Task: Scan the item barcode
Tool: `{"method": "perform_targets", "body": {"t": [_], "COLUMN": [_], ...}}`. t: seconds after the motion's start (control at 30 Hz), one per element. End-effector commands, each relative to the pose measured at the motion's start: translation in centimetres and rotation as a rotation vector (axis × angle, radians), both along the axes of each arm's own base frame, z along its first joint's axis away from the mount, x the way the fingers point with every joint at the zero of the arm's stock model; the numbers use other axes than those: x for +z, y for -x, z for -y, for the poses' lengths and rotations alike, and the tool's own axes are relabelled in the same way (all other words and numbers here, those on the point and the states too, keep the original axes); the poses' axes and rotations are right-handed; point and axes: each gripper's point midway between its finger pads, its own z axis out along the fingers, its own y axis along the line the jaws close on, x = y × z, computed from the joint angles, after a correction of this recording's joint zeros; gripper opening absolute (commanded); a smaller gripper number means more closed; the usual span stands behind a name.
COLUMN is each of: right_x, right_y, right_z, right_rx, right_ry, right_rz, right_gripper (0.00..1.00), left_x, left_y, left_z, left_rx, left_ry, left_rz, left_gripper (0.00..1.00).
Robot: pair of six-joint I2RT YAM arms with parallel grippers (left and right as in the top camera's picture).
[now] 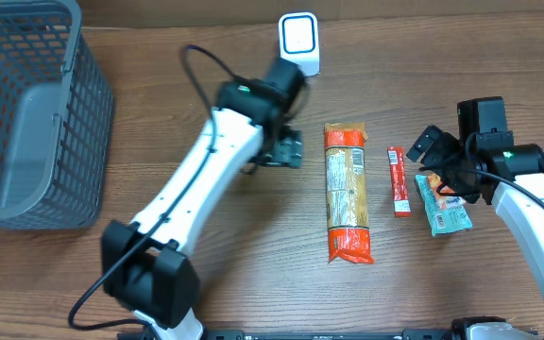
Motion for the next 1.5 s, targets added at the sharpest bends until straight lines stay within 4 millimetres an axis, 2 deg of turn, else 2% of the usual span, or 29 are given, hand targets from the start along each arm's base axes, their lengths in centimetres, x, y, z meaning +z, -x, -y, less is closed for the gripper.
{"method": "perform_targets", "body": {"t": [0.0, 0.2, 0.33, 0.53, 1.47], "right_x": [0.5, 0.5, 0.5, 0.5, 0.4], "right_y": [-0.3, -0.3, -0.3, -0.3, -0.3], "right_z": [0.1, 0.1, 0.1, 0.1, 0.1], "right_rx": [0.000, 0.001, 0.001, 0.001, 0.001], "right_ry": [0.004, 0.003, 0.003, 0.003, 0.004], "right_rz": [0.016, 0.016, 0.016, 0.016, 0.014], "right_gripper": [1.00, 1.00, 1.00, 1.00, 1.00], "left_x": [1.5, 0.5, -0.8, -2.5, -2.6], "left_y": [-0.8, -1.0, -1.2, -0.4, -0.4], "left_z": [-3.3, -6.5, -7.3, -7.6, -7.6], "left_rx": [0.067, 0.154, 0.178, 0.181, 0.181], "left_ry": [0.012, 0.024, 0.019, 0.011, 0.011], "left_rz": [0.019, -0.012, -0.018, -0.054, -0.054], "left_gripper": [1.00, 1.00, 1.00, 1.00, 1.00]}}
